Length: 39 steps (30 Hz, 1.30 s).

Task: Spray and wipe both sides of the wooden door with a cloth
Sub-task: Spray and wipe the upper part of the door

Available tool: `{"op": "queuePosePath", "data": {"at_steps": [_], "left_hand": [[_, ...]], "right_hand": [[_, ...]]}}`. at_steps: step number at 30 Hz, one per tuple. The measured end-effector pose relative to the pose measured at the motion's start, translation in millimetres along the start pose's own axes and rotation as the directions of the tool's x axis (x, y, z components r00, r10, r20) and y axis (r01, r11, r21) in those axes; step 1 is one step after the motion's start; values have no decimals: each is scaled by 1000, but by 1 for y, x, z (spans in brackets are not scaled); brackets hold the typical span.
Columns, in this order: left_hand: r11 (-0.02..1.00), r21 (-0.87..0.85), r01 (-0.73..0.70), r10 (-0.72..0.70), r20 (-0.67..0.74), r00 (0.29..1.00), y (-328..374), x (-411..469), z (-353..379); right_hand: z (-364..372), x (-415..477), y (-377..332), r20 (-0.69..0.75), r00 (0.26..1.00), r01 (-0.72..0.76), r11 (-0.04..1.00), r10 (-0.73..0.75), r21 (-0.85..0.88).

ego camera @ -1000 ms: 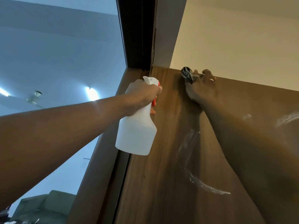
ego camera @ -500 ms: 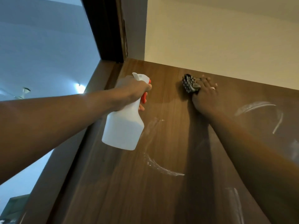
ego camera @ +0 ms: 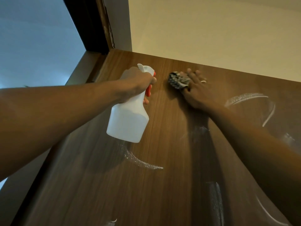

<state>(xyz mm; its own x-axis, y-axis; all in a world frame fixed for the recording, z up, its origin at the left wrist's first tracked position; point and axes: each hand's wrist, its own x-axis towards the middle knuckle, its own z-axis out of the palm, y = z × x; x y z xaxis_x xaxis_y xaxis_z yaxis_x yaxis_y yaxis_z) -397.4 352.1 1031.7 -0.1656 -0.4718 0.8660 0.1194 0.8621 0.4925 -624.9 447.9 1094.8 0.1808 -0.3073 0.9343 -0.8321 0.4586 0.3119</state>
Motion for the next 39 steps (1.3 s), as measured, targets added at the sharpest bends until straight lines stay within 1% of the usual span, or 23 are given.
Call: {"op": "queuePosePath", "data": {"at_steps": [1, 3, 5, 6, 8, 10, 13, 15, 17, 19, 22, 24, 25, 27, 30, 32, 34, 35, 37, 39], "left_hand": [[1000, -6, -9, 9, 5, 1000, 1, -1, 3], [1000, -22, -22, 22, 17, 1000, 2, -2, 7], [999, -46, -26, 27, 22, 999, 3, 0, 9], [998, -54, -28, 30, 23, 999, 4, 2, 12], [997, -66, -36, 38, 25, 999, 7, 6, 18], [997, -59, -42, 44, 30, 999, 10, 6, 22], [998, -50, -29, 31, 32, 999, 15, 4, 28], [998, -54, -20, 22, 43, 999, 18, 2, 36], [999, -50, -10, 13, 56, 998, 21, 0, 45], [999, -51, -5, 8, 66, 998, 25, -1, 57], [999, -53, -7, 11, 69, 998, 35, -2, 75], [999, -43, -14, 17, 55, 998, 44, -4, 88], [999, -46, -24, 27, 49, 998, 49, -3, 94], [997, -67, -45, 47, 32, 998, 57, -1, 104], [995, -88, -43, 44, 15, 999, 67, -5, 118], [995, -93, -30, 31, 12, 999, 70, -8, 125], [997, -80, -23, 23, 2, 1000, 72, -10, 130], [998, -67, -21, 21, -7, 1000, 73, -10, 134], [999, -39, -29, 27, -32, 999, 75, -12, 139], [999, -10, -49, 48, -53, 997, 78, -11, 146]], "right_hand": [[-4, -3, 14, -17, 997, -81, 997, 81, -13], [-11, 9, 33, -4, 968, -252, 968, 252, -15], [-19, 38, 38, 25, 935, -353, 935, 353, 16], [-21, 52, 37, 27, 929, -369, 929, 368, 31], [-18, 75, 28, 26, 948, -316, 948, 316, 27], [-12, 78, 17, 45, 975, -217, 976, 217, 5], [-7, 40, 18, 48, 996, -72, 996, 75, -52], [-8, 6, 36, 29, 999, -34, 998, 36, -55], [-10, -19, 64, 1, 996, -84, 995, 85, -53], [-16, -23, 93, -7, 982, -190, 981, 190, -37], [-25, 5, 113, -10, 946, -323, 946, 323, -32], [-28, 29, 112, 8, 941, -338, 941, 338, -2], [-27, 39, 110, 15, 951, -310, 951, 310, -3], [-25, 44, 106, 22, 978, -206, 978, 207, -21], [-19, 6, 111, 4, 1000, 0, 999, 0, -54], [-18, -28, 130, 5, 998, 64, 997, -63, -43], [-23, -49, 158, -2, 999, 43, 998, -43, -38], [-26, -53, 174, -16, 1000, -2, 999, 1, -48], [-34, -47, 203, -38, 991, -129, 989, 126, -66], [-42, -26, 215, -31, 968, -252, 967, 251, -37]]}}
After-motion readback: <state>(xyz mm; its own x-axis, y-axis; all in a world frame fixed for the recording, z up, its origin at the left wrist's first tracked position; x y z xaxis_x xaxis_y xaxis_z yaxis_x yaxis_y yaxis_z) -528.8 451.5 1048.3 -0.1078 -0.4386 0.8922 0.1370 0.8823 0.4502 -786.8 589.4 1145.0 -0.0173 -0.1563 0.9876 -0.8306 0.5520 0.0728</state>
